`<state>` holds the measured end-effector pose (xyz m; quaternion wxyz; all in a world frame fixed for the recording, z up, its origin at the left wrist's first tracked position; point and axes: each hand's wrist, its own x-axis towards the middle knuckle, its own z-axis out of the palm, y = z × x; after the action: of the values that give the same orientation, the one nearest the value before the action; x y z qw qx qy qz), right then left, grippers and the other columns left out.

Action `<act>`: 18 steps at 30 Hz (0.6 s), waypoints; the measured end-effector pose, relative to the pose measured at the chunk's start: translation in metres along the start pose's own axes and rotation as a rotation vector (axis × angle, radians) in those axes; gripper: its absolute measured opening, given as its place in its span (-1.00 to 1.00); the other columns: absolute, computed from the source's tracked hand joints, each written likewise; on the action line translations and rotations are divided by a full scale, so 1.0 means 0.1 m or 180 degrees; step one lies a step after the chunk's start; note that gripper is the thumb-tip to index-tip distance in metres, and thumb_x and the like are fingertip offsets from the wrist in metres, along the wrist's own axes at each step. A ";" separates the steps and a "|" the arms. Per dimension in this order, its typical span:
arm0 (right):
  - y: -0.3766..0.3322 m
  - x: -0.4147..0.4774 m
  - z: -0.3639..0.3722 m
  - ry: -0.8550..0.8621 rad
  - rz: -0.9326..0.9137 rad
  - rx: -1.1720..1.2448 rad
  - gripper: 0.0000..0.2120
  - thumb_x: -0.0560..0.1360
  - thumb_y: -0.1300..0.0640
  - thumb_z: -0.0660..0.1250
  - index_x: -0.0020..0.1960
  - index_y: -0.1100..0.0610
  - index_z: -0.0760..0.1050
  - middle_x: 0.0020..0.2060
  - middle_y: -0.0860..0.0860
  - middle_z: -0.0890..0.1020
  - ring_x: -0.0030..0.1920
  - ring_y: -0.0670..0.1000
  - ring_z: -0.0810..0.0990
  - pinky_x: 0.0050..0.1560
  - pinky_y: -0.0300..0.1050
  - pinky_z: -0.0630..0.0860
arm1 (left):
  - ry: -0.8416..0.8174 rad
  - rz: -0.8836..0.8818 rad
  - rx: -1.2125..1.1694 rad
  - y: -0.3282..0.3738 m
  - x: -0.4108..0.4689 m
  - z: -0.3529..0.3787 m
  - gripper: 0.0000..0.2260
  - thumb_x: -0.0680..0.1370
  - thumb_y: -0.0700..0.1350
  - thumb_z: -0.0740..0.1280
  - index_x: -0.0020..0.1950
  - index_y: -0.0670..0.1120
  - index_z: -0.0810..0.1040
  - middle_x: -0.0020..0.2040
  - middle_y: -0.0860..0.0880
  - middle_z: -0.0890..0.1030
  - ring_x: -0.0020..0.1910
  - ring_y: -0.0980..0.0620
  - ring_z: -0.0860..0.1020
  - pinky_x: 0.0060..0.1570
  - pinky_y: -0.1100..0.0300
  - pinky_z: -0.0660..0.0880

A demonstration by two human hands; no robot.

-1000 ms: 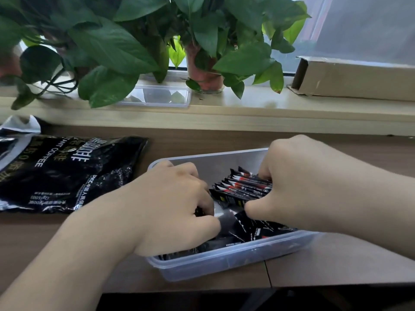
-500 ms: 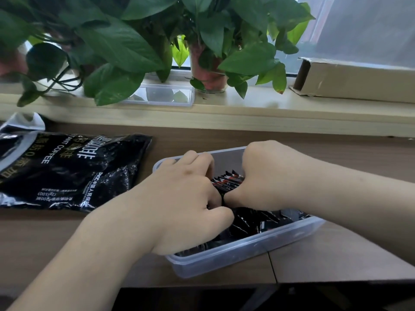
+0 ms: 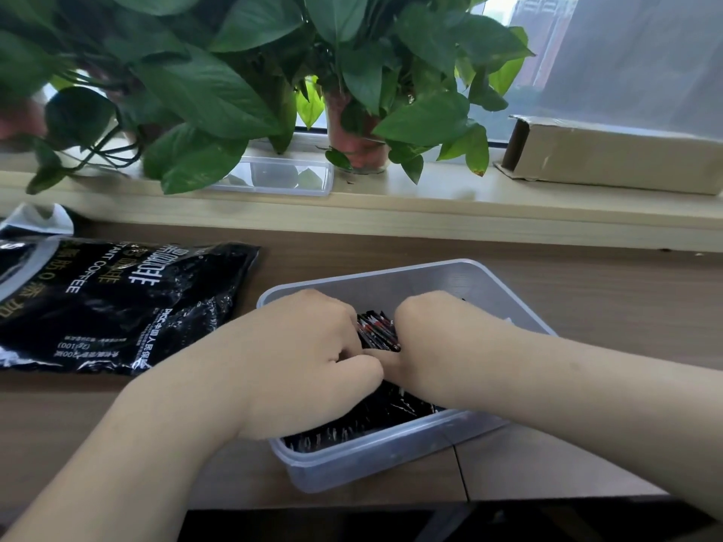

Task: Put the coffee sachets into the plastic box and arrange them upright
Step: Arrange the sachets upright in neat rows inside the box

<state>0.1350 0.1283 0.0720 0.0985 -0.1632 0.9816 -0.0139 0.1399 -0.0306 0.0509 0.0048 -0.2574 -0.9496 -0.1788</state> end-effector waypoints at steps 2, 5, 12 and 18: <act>-0.05 -0.04 -0.06 -0.0182 -0.0164 -0.0063 -0.42 0.55 -0.27 0.21 -0.41 0.15 0.27 -0.42 0.06 0.41 -0.43 0.01 0.37 -0.49 -0.16 0.23 | 0.0192 0.0018 -0.0447 -0.08 0.00 0.02 -0.53 0.31 0.13 0.04 -0.33 -0.15 0.63 -0.27 -0.07 0.64 -0.21 -0.07 0.61 -0.16 -0.12 0.55; -0.15 -0.09 -0.17 -0.0639 -0.0450 0.0128 -0.51 0.66 -0.09 0.14 -0.38 0.09 0.19 -0.37 0.01 0.27 -0.41 -0.08 0.37 -0.38 -0.27 0.27 | 0.0482 -0.0060 -0.0575 -0.10 -0.02 0.04 -0.63 0.33 0.06 0.09 -0.35 -0.10 0.62 -0.32 -0.03 0.64 -0.23 -0.06 0.62 -0.18 -0.10 0.57; 0.15 -0.02 -0.27 -0.0948 -0.0045 0.0716 -0.66 0.55 -0.10 0.32 -0.05 0.20 0.60 -0.27 0.09 0.72 -0.32 -0.09 0.71 -0.53 -0.35 0.40 | 0.0155 -0.0021 0.0182 -0.01 -0.07 -0.01 -0.46 0.34 0.18 -0.04 -0.10 0.06 0.71 -0.05 0.17 0.54 0.03 0.22 0.42 0.07 0.13 0.45; 0.33 0.04 -0.18 -0.0634 -0.0025 0.0991 -0.73 0.45 -0.11 0.46 -0.08 0.10 0.69 -0.38 -0.09 0.73 -0.35 -0.13 0.69 -0.29 -0.23 0.51 | 0.0357 -0.0228 -0.0143 0.00 -0.08 0.01 -0.54 0.28 0.16 0.02 -0.11 0.13 0.67 -0.14 0.19 0.65 -0.11 0.20 0.58 -0.07 0.08 0.57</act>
<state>0.1174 0.1581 0.0870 0.2191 -0.1503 0.9523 -0.1498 0.1470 -0.0343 0.0489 0.0459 -0.2128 -0.9522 -0.2143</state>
